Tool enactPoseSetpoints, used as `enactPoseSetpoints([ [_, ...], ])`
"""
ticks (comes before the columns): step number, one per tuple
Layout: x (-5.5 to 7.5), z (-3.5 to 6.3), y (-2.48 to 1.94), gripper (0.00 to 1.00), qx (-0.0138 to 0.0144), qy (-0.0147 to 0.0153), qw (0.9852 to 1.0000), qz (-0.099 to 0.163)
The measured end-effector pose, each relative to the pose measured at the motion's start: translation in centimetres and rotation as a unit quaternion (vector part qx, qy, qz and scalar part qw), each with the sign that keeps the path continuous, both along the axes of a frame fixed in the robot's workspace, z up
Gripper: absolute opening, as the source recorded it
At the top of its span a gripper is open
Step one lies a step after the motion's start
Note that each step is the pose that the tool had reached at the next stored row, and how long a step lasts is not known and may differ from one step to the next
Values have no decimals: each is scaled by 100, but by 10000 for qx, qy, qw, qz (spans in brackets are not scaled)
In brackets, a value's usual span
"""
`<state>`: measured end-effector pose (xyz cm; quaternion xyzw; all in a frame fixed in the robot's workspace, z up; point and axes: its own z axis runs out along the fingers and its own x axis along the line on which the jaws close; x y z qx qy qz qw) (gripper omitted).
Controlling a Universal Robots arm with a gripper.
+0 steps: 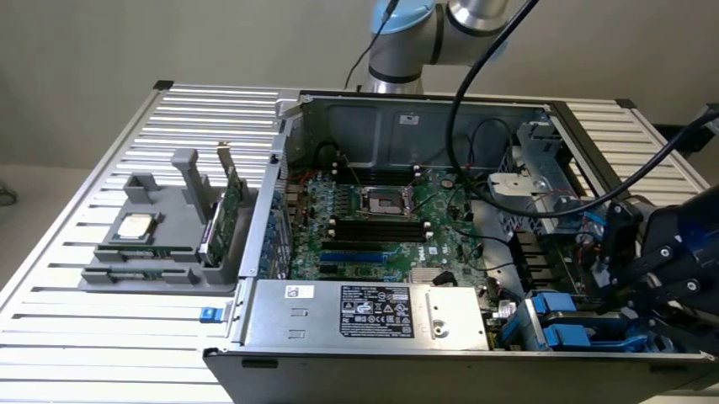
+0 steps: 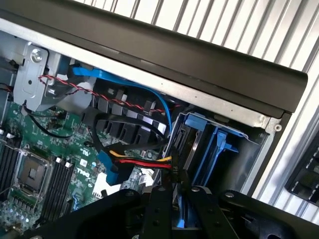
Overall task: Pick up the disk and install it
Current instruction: 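Insert the first disk wire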
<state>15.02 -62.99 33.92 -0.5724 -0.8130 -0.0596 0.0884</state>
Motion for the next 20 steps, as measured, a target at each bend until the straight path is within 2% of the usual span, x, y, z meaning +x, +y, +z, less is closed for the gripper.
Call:
enactPoseSetpoints([
  [1, 0, -1, 1, 17, -35, 31, 10000, -4],
  [3, 0, -3, 4, 17, -75, 116, 9999, -16],
  [4, 0, -3, 7, 17, -81, 160, 9998, -26],
  [5, 0, -2, 11, 17, -84, 190, 9998, -35],
  [8, 0, -2, 25, 17, -85, 248, 9996, -69],
  [10, 0, -2, 38, 17, -91, 269, 9996, -83],
  [12, 0, -1, 56, 17, -112, 281, 9995, -89],
  [17, 4, -2, 120, 17, -184, 288, 9994, -98],
  [20, 10, -2, 157, 17, -210, 292, 9993, -111],
])
